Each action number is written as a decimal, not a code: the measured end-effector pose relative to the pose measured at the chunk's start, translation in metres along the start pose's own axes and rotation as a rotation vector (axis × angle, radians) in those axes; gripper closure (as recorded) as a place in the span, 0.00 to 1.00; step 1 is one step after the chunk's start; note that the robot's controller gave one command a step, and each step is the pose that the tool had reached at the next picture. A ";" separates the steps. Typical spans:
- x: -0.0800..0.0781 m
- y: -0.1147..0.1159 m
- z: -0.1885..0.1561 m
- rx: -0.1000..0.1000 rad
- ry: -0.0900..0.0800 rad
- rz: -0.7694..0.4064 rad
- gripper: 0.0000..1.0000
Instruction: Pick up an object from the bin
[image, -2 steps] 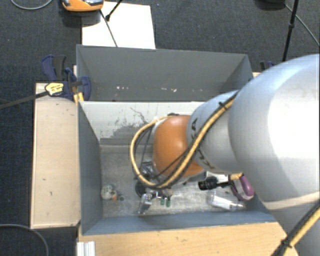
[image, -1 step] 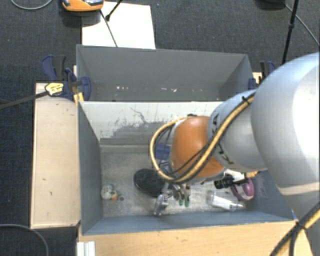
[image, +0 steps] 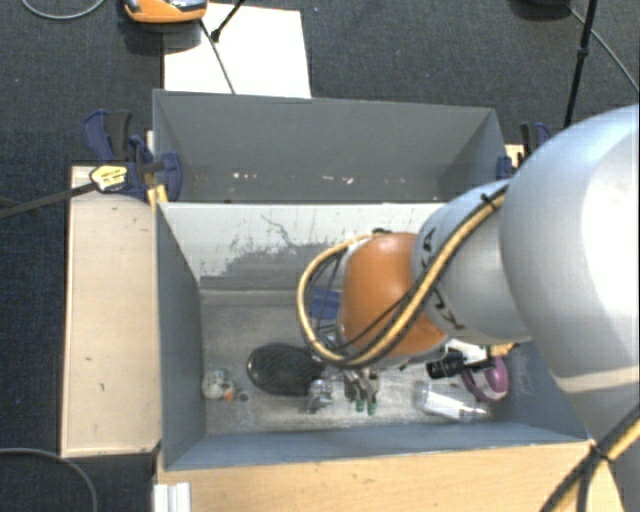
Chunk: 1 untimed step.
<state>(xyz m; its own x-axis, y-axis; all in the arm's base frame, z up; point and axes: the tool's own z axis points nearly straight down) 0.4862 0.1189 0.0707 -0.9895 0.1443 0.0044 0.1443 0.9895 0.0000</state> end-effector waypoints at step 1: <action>-0.004 0.009 -0.161 -0.003 -0.014 -0.156 1.00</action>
Offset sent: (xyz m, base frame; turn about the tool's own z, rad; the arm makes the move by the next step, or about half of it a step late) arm 0.0041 0.0079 0.1561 -0.1573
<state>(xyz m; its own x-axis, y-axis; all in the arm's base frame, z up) 0.4923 0.1271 0.2318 -0.9999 -0.0113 -0.0101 -0.0113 0.9999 0.0025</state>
